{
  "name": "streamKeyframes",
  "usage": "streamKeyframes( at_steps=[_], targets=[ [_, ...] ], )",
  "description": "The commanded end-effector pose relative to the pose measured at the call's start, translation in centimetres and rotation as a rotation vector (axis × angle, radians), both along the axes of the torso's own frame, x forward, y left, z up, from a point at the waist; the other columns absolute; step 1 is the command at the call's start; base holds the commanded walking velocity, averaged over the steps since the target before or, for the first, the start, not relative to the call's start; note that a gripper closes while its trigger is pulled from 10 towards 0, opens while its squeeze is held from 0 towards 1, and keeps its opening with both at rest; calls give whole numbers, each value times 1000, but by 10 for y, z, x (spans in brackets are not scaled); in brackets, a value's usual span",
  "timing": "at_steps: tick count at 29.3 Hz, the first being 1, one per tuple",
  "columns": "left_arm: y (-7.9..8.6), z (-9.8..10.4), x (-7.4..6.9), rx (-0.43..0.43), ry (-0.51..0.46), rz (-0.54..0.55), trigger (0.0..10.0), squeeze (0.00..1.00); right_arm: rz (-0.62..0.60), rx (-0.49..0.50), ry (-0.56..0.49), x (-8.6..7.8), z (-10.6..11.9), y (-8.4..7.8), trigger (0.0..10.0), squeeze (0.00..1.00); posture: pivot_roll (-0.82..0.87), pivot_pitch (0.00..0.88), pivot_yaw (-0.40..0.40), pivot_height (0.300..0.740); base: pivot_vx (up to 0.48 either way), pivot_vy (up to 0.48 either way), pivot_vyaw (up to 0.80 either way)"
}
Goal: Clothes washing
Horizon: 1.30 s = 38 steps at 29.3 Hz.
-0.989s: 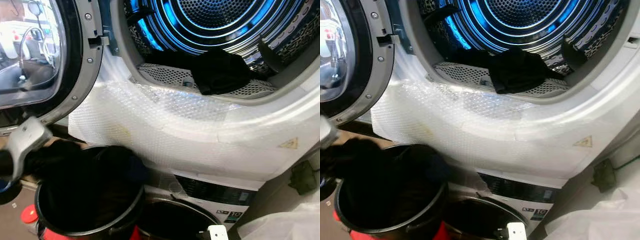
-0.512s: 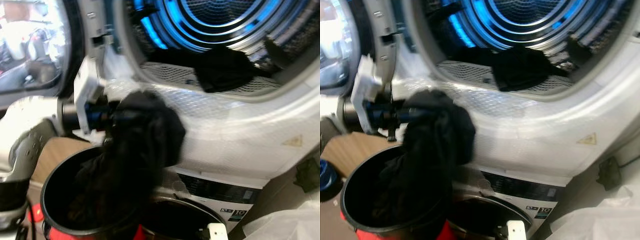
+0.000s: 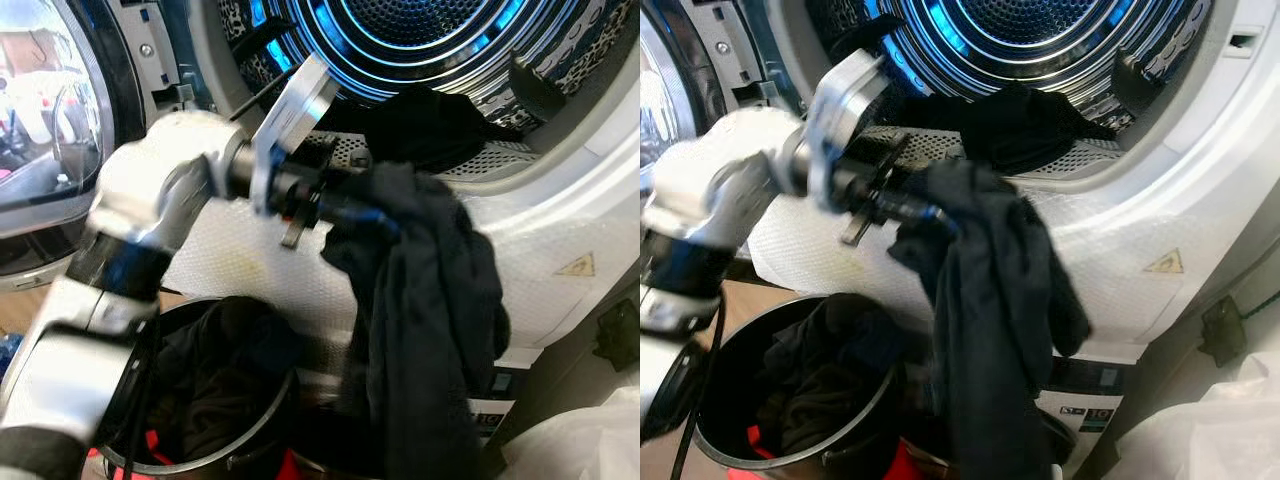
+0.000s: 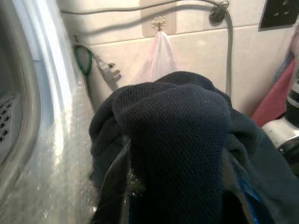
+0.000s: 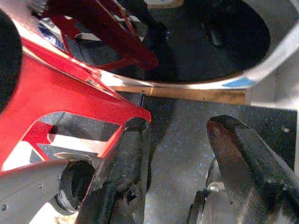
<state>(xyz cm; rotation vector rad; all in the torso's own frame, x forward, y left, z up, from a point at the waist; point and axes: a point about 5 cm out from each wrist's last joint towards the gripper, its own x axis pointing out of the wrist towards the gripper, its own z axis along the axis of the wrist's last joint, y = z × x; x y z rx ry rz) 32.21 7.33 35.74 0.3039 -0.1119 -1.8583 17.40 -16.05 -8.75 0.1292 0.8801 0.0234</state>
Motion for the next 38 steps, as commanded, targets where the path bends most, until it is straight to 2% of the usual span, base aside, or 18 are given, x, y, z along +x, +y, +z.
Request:
streamKeyframes(
  at_steps=[1,5,6,7,8,9,10,16,18,19,22,23,24,25,29,32,35,38],
  targets=[
    [1,4,10,49,-6,8,0,0,-32,5,5,-7,-2,-2,10000,0,34,0,119,740,0,0,0],
    [7,0,36,133,-31,178,0,0,-57,5,15,-20,-7,-8,10000,0,-20,0,137,740,0,0,0],
    [10,5,45,109,-60,283,0,0,-61,4,20,-23,-8,-9,10000,0,-24,0,138,740,0,0,0],
    [15,23,57,-9,-111,493,0,0,-65,-1,27,-28,-9,-12,10000,0,-32,0,139,740,0,0,0],
    [15,23,57,-9,-111,493,0,0,-65,-1,27,-28,-9,-12,10000,0,-32,0,139,740,0,0,0],
    [19,39,62,-120,-149,626,0,0,-67,-5,30,-31,-10,-14,10000,0,-42,0,141,740,0,0,0],
    [30,70,67,-344,-176,845,0,0,-73,-13,34,-35,-11,-17,10000,0,-53,0,141,740,0,0,0],
    [70,120,61,-803,-164,1115,0,0,-101,-28,34,-42,-12,-26,10000,0,-98,0,140,740,0,0,0],
    [79,122,61,-854,-187,1184,0,0,-108,-36,31,-43,-12,-28,10000,0,-106,0,140,740,0,0,0],
    [88,122,63,-898,-213,1286,0,0,-116,-47,27,-45,-11,-31,10000,0,-122,0,138,740,0,0,0],
    [87,105,72,-810,-275,1402,0,0,-117,-52,21,-47,-11,-33,10000,0,-133,2,132,740,0,0,0],
    [83,93,77,-729,-310,1443,1725,0,-117,-54,18,-47,-11,-33,10000,0,-133,2,132,740,0,0,0],
    [70,67,86,-559,-324,1415,10000,0,-118,-57,13,-49,-11,-35,10000,0,-148,13,131,740,0,0,0],
    [64,54,89,-490,-303,1374,10000,0,-119,-59,11,-50,-11,-36,10000,0,-148,13,131,740,0,0,0],
    [56,39,92,-395,-313,1332,10000,0,-122,-63,9,-51,-11,-38,10000,0,-160,20,125,740,0,0,0],
    [41,5,95,-234,-264,1210,10000,0,-133,-72,11,-57,-11,-42,10000,0,-172,38,127,740,0,0,0],
    [32,-10,95,-138,-270,1133,10000,0,-136,-73,14,-61,-12,-42,10000,0,-184,48,131,740,0,0,0],
    [25,-8,94,-168,-291,1110,10000,0,-138,-75,17,-64,-13,-43,10000,0,-187,50,131,740,0,0,0]
  ],
)
